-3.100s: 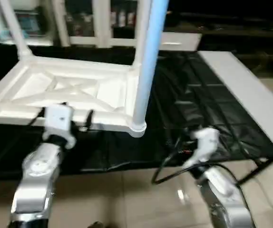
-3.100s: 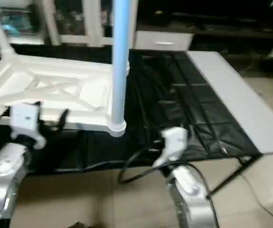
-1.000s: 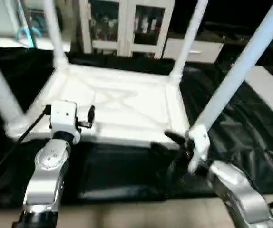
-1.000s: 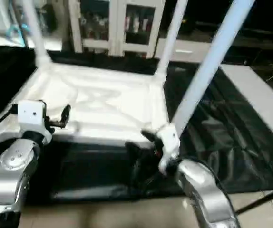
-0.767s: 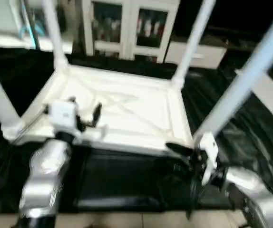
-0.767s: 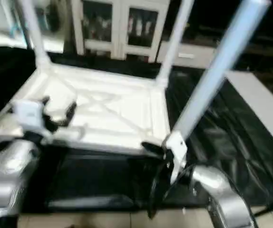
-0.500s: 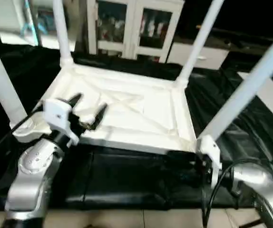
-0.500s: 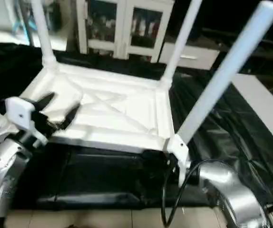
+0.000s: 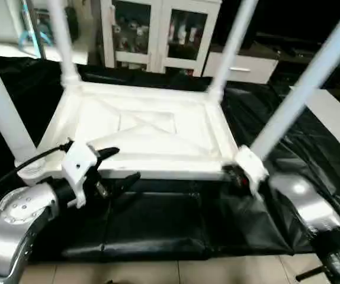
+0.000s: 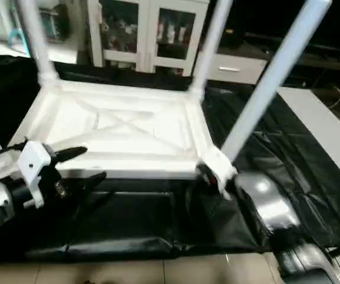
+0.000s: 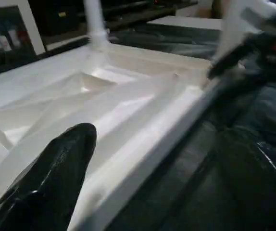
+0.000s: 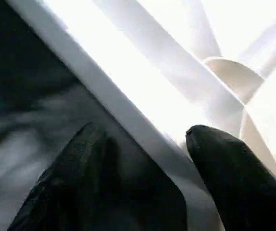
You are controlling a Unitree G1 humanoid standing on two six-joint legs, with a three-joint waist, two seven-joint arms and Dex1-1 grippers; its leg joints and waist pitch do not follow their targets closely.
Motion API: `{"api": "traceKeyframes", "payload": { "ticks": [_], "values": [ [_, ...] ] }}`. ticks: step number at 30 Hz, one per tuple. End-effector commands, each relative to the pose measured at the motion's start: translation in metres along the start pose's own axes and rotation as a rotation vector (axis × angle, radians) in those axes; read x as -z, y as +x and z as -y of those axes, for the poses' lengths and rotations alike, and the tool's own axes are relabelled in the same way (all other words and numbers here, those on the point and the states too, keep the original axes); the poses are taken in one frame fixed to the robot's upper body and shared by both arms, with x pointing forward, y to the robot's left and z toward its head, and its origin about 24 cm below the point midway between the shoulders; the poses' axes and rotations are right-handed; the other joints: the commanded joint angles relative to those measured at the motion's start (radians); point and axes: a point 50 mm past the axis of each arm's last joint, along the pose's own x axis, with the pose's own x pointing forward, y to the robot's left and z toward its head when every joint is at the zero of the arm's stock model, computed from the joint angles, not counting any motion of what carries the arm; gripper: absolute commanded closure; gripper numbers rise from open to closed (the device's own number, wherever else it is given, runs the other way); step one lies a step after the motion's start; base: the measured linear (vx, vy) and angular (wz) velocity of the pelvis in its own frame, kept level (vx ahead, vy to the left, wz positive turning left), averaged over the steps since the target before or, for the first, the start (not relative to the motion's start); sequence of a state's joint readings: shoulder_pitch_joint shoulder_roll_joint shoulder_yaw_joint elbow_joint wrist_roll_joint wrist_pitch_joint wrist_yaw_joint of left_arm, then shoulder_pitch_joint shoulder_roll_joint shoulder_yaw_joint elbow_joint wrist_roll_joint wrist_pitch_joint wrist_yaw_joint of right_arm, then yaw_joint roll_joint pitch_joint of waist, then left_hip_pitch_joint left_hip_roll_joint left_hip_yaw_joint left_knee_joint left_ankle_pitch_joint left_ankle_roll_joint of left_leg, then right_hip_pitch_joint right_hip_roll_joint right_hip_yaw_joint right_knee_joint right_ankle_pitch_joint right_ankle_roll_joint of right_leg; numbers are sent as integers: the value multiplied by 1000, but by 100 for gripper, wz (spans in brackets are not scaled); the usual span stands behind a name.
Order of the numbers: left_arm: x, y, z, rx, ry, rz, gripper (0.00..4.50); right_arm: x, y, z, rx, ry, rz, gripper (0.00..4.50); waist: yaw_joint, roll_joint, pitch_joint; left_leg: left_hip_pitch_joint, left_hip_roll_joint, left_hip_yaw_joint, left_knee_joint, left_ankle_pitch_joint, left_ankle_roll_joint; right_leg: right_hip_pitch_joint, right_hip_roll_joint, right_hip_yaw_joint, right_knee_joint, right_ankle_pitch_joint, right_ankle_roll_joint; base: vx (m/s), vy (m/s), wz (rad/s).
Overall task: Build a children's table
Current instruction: Rotate table base
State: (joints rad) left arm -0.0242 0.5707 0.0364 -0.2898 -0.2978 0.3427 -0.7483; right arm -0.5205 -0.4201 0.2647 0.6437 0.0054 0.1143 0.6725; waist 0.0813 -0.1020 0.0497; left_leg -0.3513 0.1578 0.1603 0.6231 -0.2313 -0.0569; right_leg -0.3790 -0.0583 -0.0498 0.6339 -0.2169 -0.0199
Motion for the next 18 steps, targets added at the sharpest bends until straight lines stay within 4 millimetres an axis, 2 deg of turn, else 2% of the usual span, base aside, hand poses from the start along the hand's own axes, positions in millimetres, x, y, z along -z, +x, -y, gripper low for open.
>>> {"api": "traceKeyframes", "payload": {
  "ticks": [1,2,4,5,7,8,9,10,12,13,14,15,16,17,18],
  "values": [
    [-4,-2,0,-19,27,-6,6,-6,11,8,121,-44,8,134,-2,10,-51,7,69,-17,-89,-38,-22,31,-90,52,-56,2,-225,0,0,0],
    [-5,-3,0,-34,28,9,6,-15,16,12,186,-38,52,134,-1,8,-52,4,68,-14,-88,-22,-12,32,-91,53,-53,17,-231,0,0,0],
    [-7,-4,0,-52,20,33,6,-22,20,14,233,-24,99,134,-2,12,-50,6,72,-10,-88,-32,-14,30,-91,54,-51,2,-237,0,0,0],
    [-12,-5,0,-96,-9,108,6,-35,24,13,235,27,191,134,-1,1,-49,4,75,-7,-87,-52,-12,30,-94,57,-49,-3,-236,0,0,0],
    [-15,-12,-1,-144,-60,190,6,-46,24,7,163,102,304,134,3,-7,-48,3,80,-5,-89,-76,-5,33,-95,59,-52,-8,-228,0,0,0],
    [-15,-14,-1,-152,-76,207,6,-48,23,5,137,118,335,134,5,-2,-46,3,81,-6,-90,-81,-6,32,-95,59,-50,-10,-226,0,0,0],
    [-13,-23,0,-137,-110,221,6,-51,19,-1,53,145,397,134,3,-2,-46,9,81,-4,-91,-84,-4,26,-89,57,-51,-4,-221,0,0,0],
    [-11,-31,-1,-133,-139,239,6,-52,14,-6,-17,153,442,134,8,-7,-43,9,80,-4,-91,-73,7,28,-83,57,-49,29,-206,0,0,0],
    [-10,-40,-6,-164,-151,271,6,-51,7,-11,-73,138,480,134,11,-5,-41,13,82,-4,-93,-73,13,26,-81,57,-51,39,-198,0,0,0],
    [-10,-44,-9,-182,-159,279,6,-49,4,-13,-91,143,490,134,13,-4,-39,20,81,-1,-97,-113,5,18,-77,53,-58,-9,-200,0,0,0],
    [-8,-50,-13,-199,-170,283,6,-46,-2,-15,-112,147,509,134,13,-4,-39,20,81,-1,-97,-113,5,18,-77,53,-58,-9,-200,0,0,0],
    [-7,-54,-16,-209,-179,285,6,-44,-6,-17,-127,150,522,134,19,2,-34,22,82,-1,-101,-158,-5,16,-78,55,-64,-54,-192,0,0,0],
    [-5,-58,-20,-222,-189,289,6,-41,-11,-20,-147,155,534,134,21,-2,-30,20,81,-5,-109,-226,-24,19,-81,56,-74,-149,-171,0,0,0],
    [-2,-64,-24,-238,-180,276,6,-38,-17,-23,-165,154,541,134,21,-2,-30,20,81,-5,-109,-226,-24,19,-81,56,-74,-149,-171,0,0,0],
    [-1,-67,-26,-248,-180,276,6,-36,-19,-24,-172,155,544,134,24,2,-29,22,82,-6,-110,-255,-30,19,-82,58,-80,-189,-153,0,0,0]
  ]
}}
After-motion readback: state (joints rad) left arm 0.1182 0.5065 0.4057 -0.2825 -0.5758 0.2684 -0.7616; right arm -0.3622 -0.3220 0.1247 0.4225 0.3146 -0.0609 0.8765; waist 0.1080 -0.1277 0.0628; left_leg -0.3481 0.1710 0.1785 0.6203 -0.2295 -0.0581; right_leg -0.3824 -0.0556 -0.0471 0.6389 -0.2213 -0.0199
